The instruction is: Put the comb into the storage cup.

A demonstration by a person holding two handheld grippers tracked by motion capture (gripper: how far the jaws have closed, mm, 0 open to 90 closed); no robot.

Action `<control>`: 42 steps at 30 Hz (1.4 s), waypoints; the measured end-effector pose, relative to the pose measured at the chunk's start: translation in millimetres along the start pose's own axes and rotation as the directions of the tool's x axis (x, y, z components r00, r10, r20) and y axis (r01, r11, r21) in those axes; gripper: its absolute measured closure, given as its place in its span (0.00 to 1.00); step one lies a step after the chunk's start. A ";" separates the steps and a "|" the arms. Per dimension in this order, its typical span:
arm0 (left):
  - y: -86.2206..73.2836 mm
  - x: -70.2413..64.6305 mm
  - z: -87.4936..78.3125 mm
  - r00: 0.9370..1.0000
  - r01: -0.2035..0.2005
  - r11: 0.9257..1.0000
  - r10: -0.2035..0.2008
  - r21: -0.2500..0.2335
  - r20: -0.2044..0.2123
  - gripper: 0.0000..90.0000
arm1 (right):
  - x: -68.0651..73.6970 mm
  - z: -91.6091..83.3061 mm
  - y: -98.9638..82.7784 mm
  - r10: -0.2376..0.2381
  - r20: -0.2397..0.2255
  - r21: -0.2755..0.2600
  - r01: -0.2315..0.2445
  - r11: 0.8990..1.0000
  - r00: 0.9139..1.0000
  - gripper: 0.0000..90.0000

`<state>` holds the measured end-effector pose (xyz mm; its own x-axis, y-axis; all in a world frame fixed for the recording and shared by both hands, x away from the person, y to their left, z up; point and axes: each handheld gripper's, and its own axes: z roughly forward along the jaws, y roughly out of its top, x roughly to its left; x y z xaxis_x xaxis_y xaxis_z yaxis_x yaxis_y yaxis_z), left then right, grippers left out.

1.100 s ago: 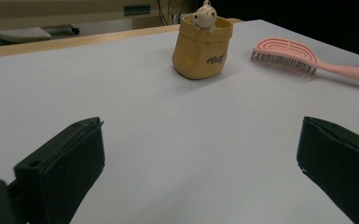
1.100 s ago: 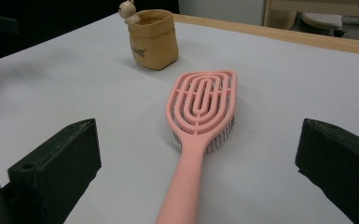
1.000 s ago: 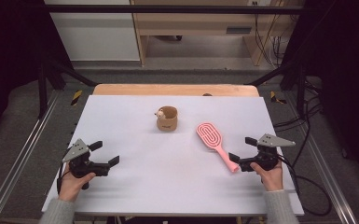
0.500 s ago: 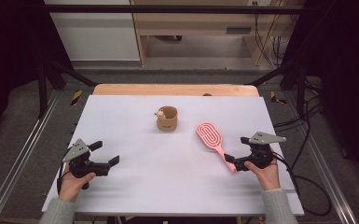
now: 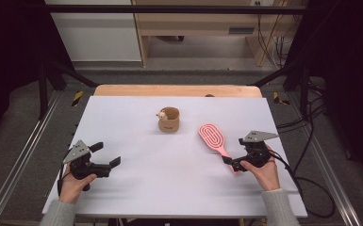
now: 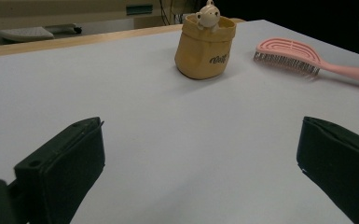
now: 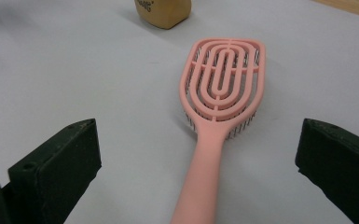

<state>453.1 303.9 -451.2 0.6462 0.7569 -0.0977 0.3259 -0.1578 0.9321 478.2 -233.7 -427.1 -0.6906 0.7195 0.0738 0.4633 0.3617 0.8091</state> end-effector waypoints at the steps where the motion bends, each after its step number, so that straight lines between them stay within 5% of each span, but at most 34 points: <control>1: 0.0 0.0 0.0 1.000 0.000 1.000 0.000 0.000 0.000 0.01 | 0.2 1.0 0.9 0.002 0.000 0.007 -0.002 1.000 1.000 0.00; 23: -0.8 0.2 0.7 1.000 0.005 1.000 -0.005 0.001 -0.008 0.01 | 5.9 20.5 19.9 -0.016 0.033 0.106 0.012 0.994 0.999 0.02; 42: -1.1 0.2 1.2 1.000 0.001 1.000 -0.001 0.008 -0.008 0.01 | 3.5 41.0 20.4 -0.008 0.066 0.233 -0.008 0.972 0.998 0.03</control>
<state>453.7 303.5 -452.6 0.6400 0.7624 -0.0957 0.3319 -0.1619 0.9293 508.1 -199.5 -434.3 -0.6561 0.7541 0.0287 0.5853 0.4845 0.6501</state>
